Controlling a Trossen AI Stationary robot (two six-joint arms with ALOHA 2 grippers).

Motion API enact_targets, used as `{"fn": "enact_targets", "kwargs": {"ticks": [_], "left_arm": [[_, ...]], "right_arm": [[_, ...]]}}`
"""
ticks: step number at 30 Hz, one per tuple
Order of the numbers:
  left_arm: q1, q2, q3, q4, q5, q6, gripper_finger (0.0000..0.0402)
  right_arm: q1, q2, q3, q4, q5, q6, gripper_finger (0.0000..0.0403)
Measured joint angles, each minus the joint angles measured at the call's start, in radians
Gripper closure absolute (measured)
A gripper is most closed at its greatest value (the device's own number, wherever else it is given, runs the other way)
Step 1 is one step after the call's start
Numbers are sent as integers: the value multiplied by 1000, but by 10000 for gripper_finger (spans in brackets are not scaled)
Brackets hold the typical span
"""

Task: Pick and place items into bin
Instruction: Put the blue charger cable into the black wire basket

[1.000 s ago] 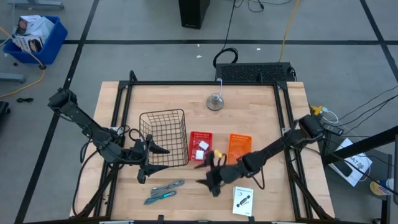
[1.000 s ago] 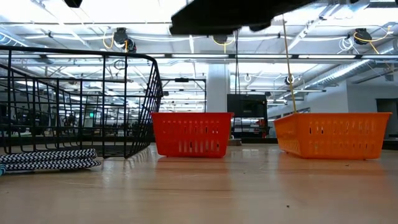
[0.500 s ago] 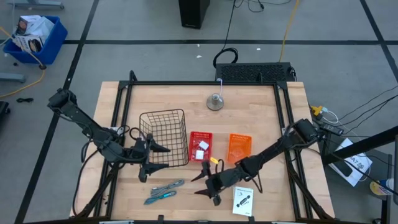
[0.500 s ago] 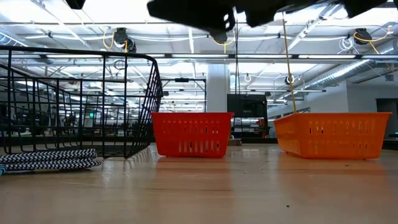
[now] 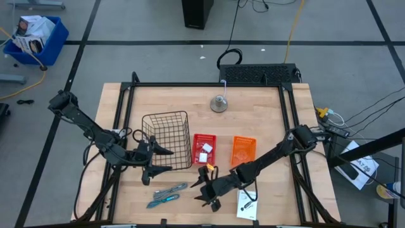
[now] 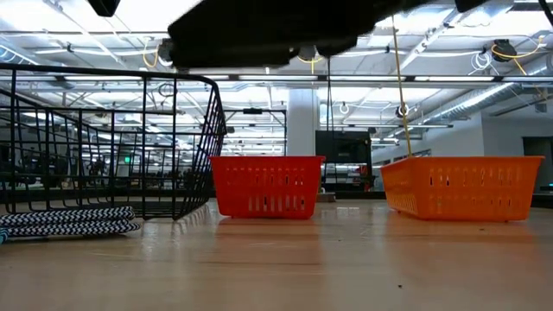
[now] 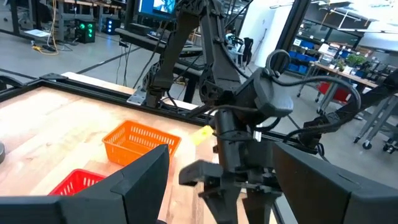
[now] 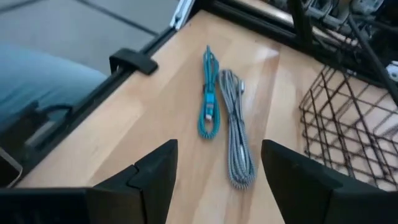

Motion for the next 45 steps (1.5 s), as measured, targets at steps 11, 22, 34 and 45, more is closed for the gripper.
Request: {"fn": "enact_targets", "kwargs": {"ticks": [11,22,34,45], "left_arm": [[3,0,0,4,0,6,110],[8,0,0,-7,51,-10,110],[-143,52,54,115,48,73,110],[-324,349,377,-199,-211,-51,110]], "right_arm": [[-14,17,0,6,-2,-61,179],[-23,62,9,55,3,-44,179],[-8,-37,10,-48,31,1,179],[-5,-47,10,-118,26,68,179]]}}
